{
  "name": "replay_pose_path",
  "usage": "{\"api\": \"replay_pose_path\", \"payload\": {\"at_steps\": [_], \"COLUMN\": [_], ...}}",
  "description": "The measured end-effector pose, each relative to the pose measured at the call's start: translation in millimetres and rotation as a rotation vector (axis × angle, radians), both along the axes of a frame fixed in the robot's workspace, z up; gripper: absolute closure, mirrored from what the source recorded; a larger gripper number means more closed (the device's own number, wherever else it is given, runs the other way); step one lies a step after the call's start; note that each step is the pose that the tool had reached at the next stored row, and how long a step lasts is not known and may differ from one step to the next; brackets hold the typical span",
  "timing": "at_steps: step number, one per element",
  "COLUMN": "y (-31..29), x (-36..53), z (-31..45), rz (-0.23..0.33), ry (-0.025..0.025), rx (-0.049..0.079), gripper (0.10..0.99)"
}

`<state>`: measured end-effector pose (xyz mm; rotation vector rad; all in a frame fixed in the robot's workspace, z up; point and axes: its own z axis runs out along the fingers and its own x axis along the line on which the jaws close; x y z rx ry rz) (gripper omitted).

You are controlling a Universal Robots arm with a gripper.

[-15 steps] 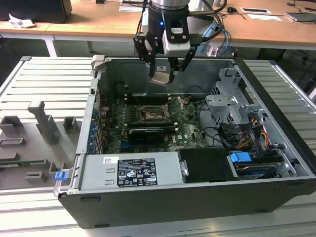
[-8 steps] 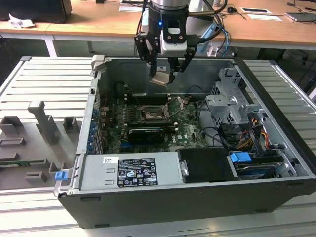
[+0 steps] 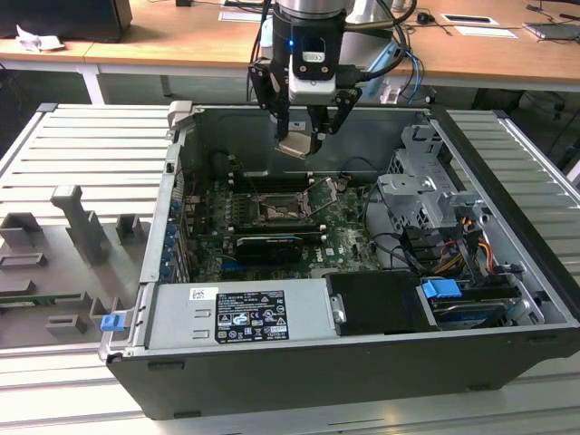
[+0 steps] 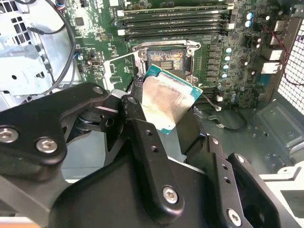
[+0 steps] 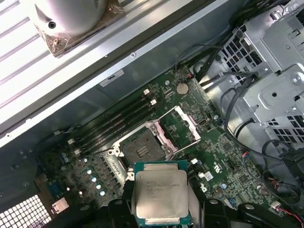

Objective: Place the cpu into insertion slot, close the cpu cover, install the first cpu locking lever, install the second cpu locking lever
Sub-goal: 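Place the cpu into insertion slot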

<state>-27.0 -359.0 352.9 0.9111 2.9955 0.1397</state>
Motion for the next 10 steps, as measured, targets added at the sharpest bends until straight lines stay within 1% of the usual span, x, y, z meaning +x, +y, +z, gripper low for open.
{"api": "replay_pose_path", "payload": {"at_steps": [1,8,10], "y": [0.0,0.0,0.0], "x": [0.0,0.0,0.0], "z": [-1.0,-1.7,-1.9], "rz": [-0.004,-0.049,-0.073], "ry": [0.0000,0.0000,0.0000], "rx": [-0.001,-0.001,-0.001], "gripper": [0.557,0.557,0.557]}}
